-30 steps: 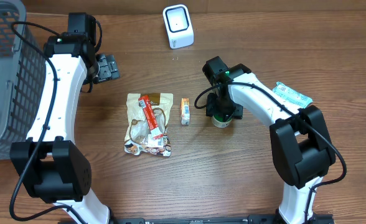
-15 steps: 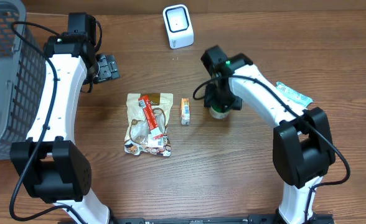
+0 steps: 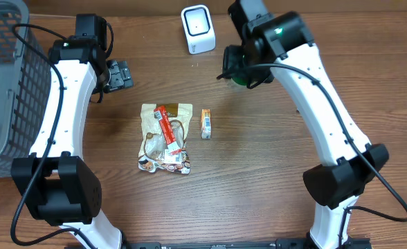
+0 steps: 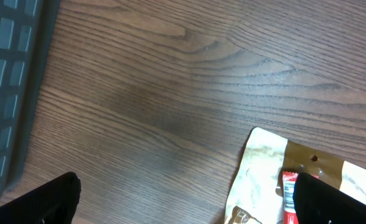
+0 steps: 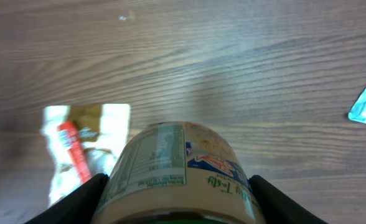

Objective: Scan the item barcode
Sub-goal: 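Lift the green jar and hold it up to the white scanner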

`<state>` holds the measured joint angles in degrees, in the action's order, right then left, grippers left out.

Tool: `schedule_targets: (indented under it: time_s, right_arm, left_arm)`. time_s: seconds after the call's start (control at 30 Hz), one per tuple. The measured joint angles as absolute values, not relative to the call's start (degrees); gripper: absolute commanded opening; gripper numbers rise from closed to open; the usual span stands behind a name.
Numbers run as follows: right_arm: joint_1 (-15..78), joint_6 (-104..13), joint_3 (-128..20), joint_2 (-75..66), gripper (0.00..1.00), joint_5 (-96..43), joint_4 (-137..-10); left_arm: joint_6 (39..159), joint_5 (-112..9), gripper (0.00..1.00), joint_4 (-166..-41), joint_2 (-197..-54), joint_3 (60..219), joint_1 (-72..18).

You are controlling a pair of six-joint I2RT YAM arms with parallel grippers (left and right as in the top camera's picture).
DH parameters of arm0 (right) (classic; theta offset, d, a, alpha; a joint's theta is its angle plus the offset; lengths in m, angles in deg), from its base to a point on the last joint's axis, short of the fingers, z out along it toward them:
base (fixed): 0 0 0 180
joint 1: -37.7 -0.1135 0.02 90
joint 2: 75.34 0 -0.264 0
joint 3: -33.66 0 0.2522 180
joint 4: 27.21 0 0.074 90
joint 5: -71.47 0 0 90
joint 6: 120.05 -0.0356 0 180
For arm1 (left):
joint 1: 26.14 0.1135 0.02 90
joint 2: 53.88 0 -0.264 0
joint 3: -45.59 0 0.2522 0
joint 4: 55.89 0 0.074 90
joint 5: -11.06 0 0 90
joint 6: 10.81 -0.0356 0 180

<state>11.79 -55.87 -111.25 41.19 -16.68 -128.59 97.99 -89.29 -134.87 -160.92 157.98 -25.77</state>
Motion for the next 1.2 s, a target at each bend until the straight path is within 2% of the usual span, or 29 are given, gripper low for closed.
schedule_targets:
  time_s: [0.17,0.3,0.63,1.2]
  right_arm:
    - [11.79,-55.5,-116.17,41.19,0.04,-18.41,-130.51]
    - [11.79,-55.46,-116.19,41.21,0.04,-19.2,-126.66]
    - [11.79,-55.48,-116.19,44.69,0.04,-19.77,-109.88]
    - [11.79,-55.46,-116.14,65.28,0.04,-16.05,-76.09]
  left_arm:
    - [98.02,-89.29,1.0,-134.84,-160.92,157.98,-25.77]
    - [98.02,-89.29,0.99,-134.84,-160.92,157.98,-25.77]
    - [98.02,-89.29,1.0,-134.84,-160.92,157.98,-25.77]
    - [98.02,-89.29,1.0,-134.84,-160.92,157.98,-25.77]
